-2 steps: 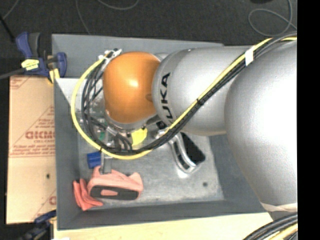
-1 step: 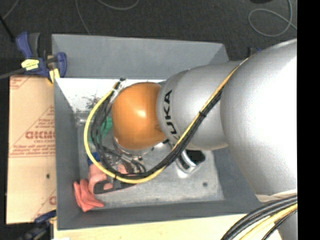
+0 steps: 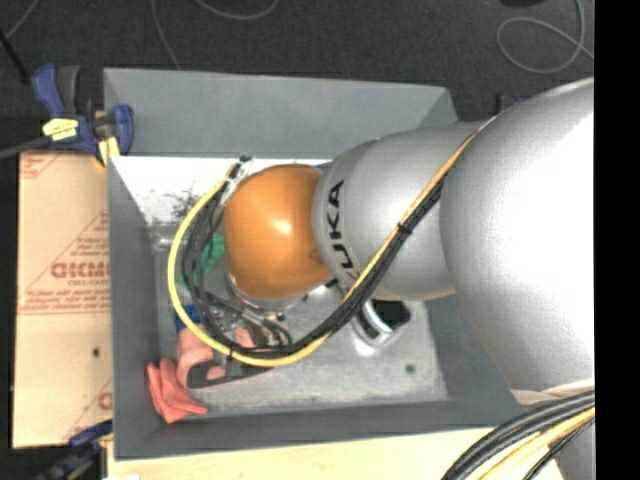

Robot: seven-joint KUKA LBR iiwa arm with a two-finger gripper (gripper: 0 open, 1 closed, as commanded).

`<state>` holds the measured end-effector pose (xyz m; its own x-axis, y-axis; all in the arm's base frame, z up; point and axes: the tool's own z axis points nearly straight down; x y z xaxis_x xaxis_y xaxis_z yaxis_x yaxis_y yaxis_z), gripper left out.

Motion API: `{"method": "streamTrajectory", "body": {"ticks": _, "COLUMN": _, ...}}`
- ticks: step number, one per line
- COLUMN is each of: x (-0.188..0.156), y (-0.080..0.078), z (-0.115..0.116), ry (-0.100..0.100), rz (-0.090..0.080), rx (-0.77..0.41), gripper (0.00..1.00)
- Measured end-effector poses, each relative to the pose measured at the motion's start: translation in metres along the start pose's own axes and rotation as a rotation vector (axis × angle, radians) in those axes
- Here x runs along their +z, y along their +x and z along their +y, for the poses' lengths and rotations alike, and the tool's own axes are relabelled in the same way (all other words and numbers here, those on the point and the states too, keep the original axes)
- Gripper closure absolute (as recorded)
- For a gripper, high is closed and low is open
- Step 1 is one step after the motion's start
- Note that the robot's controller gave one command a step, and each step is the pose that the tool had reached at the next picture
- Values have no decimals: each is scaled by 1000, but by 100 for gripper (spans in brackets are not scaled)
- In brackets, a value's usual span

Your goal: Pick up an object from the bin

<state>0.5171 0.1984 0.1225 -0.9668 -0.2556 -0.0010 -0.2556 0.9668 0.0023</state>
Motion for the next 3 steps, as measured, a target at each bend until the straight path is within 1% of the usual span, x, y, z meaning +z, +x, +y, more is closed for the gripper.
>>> {"method": "streamTrajectory", "body": {"ticks": 1, "x": -29, "y": 1, "z": 1, "ry": 1, "rz": -3, "rx": -20, "gripper": 100}}
{"method": "streamTrajectory", "body": {"ticks": 2, "x": -76, "y": -10, "z": 9, "ry": 0, "rz": -1, "rx": 2, "gripper": 100}}
{"method": "streamTrajectory", "body": {"ticks": 3, "x": -71, "y": -36, "z": -17, "ry": 0, "rz": -4, "rx": 221, "gripper": 0}}
